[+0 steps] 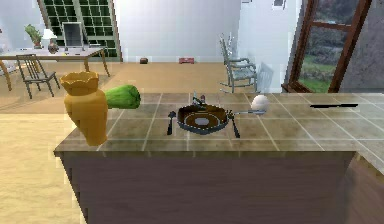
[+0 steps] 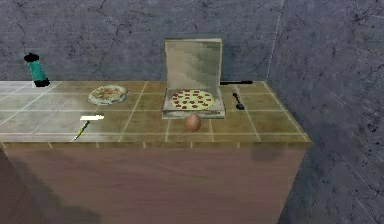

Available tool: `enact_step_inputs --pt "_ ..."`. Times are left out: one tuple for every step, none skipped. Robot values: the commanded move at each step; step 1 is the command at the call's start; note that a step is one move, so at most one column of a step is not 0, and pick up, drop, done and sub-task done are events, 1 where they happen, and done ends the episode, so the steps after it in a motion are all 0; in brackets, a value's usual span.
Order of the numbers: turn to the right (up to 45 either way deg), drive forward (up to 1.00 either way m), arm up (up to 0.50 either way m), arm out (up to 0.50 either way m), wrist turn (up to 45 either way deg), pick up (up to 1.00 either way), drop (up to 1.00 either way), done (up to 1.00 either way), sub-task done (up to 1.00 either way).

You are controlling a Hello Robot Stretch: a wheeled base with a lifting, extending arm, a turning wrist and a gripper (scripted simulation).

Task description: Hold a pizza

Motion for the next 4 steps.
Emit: enact_step_inputs --pt "0.0 0.0 0.5 0.0 0.0 0.0 0.0 0.0 0.0" --pt "0.0 0.0 0.38 0.0 0.0 0.0 0.0 0.0 0.0" --pt "0.0 0.0 0.0 0.48 0.0 0.0 0.0 0.0 0.0" --pt "0.0 0.0 0.0 0.0 45.0 0.0 0.0 0.0 0.0"
